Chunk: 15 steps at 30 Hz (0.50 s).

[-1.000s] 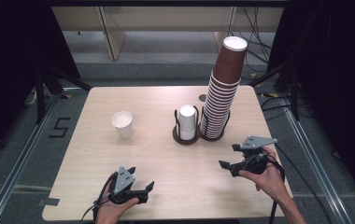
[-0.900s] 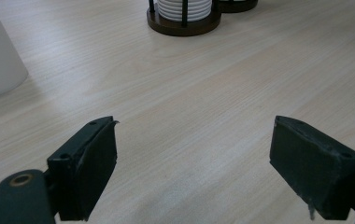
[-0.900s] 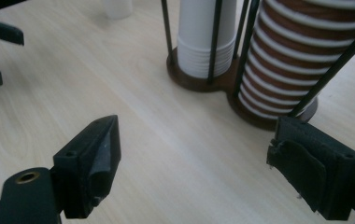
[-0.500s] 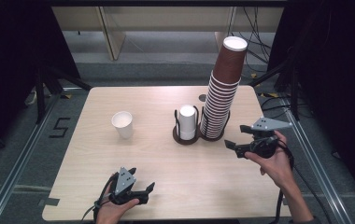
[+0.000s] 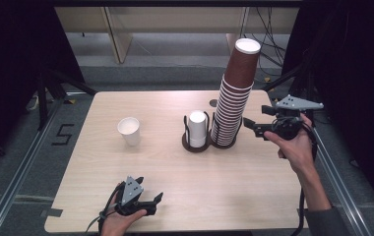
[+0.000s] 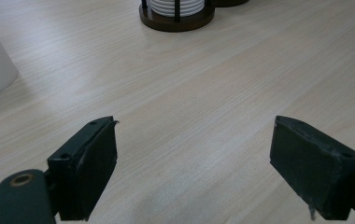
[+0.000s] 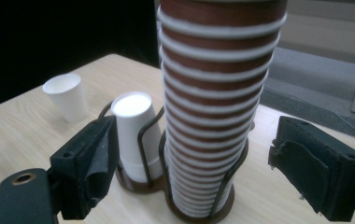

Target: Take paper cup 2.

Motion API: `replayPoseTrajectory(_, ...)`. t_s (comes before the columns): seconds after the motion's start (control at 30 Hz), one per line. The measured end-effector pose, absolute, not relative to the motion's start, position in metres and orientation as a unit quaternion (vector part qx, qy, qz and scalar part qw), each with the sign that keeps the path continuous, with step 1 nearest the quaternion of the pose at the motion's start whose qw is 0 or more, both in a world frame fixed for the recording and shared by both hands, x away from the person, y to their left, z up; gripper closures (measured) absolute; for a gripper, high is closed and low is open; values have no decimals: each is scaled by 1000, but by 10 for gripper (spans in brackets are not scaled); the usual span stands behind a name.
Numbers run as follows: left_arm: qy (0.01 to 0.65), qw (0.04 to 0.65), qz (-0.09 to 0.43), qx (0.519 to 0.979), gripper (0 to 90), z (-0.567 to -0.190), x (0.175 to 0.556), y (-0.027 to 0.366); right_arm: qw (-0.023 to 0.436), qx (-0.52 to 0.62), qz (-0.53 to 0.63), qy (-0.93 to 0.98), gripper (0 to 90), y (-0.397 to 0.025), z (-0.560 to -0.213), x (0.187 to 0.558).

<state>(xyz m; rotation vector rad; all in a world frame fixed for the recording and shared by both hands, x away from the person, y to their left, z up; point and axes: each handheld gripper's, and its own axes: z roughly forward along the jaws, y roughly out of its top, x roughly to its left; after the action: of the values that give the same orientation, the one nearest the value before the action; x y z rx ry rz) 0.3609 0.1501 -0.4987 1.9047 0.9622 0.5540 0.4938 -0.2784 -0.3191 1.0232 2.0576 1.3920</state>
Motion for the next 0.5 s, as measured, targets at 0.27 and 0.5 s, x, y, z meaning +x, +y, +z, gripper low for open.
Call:
replayPoseTrajectory(0.27, 387, 451, 222, 773, 146, -499, 361, 150, 233, 366, 511, 742, 155, -273, -284, 509)
replayPoseTrajectory(0.5, 384, 448, 217, 778, 146, -500, 361, 149, 236, 367, 525, 731, 155, -264, -260, 520)
